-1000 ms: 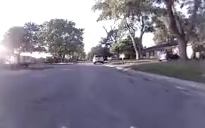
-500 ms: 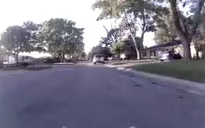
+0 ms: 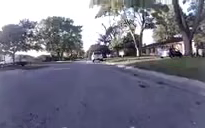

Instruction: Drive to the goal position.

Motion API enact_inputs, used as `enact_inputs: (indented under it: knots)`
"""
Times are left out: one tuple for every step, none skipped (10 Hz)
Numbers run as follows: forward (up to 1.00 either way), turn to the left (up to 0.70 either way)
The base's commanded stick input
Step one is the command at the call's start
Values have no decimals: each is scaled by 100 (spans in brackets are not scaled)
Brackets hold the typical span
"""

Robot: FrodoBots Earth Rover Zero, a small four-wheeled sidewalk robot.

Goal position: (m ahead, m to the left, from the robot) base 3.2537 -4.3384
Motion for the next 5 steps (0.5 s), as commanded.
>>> enact_inputs:
  knots:
    - [100, 33]
    - [100, 33]
    - [100, 31]
    - [100, 28]
    - [100, 19]
